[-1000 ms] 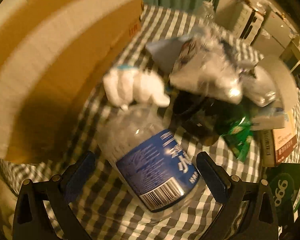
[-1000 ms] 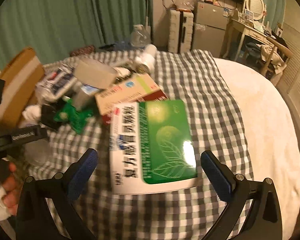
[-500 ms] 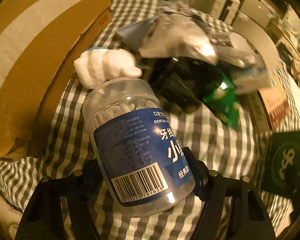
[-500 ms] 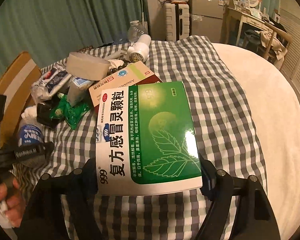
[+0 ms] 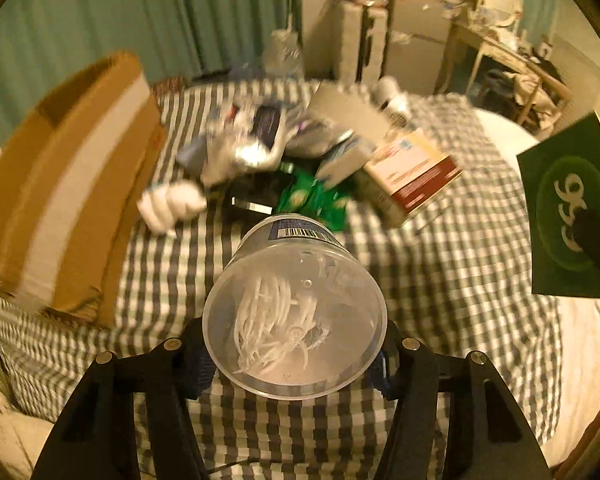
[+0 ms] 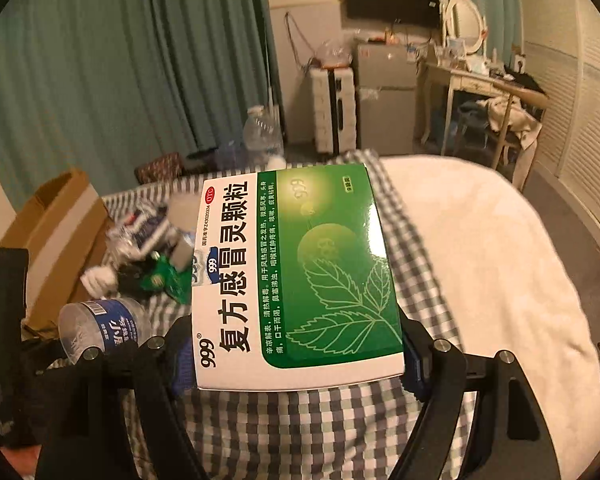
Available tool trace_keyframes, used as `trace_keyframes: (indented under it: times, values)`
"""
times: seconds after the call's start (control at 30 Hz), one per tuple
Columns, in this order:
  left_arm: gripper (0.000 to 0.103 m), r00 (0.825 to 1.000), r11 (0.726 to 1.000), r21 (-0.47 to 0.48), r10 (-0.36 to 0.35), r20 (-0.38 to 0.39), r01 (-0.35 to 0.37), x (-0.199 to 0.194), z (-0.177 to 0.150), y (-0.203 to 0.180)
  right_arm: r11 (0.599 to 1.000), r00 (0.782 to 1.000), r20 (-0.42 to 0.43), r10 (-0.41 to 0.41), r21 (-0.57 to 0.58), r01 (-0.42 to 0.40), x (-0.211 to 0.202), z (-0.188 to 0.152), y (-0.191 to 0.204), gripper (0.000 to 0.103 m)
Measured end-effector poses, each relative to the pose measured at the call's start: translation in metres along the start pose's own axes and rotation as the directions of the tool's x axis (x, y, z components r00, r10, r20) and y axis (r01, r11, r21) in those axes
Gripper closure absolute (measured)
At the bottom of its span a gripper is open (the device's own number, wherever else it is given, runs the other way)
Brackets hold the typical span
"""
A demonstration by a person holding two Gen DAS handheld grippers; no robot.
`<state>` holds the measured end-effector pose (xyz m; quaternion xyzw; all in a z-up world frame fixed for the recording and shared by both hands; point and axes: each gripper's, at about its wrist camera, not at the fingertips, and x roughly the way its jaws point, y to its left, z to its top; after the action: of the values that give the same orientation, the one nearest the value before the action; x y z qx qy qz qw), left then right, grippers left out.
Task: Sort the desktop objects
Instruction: 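Grasp the clear bottle with the left tool while the right tool grasps the green box, then carry the bottle and green box with both tools over the cardboard box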
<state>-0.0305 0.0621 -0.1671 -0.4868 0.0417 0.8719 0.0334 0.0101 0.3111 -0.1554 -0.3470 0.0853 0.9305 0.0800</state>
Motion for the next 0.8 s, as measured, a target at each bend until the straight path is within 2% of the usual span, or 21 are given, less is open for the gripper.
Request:
trace_keyframes:
  times: [0.07,0.3,0.53,0.8]
  values:
    - [0.042,0.999,1.0,0.011,-0.005,0.033,0.004,-0.001,0.017,-0.002,1.0,1.0,0.024,0.0,0.001,0.0,-0.011,0.005,0.002,0.026]
    - [0.042,0.988,0.998,0.062,-0.001,0.153,-0.008,-0.037,0.019,0.0,0.999,0.994,0.106,-0.005,0.043,0.001,-0.052,0.017,0.001,0.026]
    - [0.042,0.96,0.995,0.091,0.012,0.28,-0.039,-0.081,0.038,0.002,0.999,0.983,0.184,-0.004,0.051,-0.006,-0.087,0.039,0.003,0.026]
    - [0.042,0.931,0.996,0.089,-0.004,0.364,-0.031,-0.121,0.06,0.016,0.999,0.977,0.213,0.001,0.053,-0.013,-0.108,0.055,0.008,0.026]
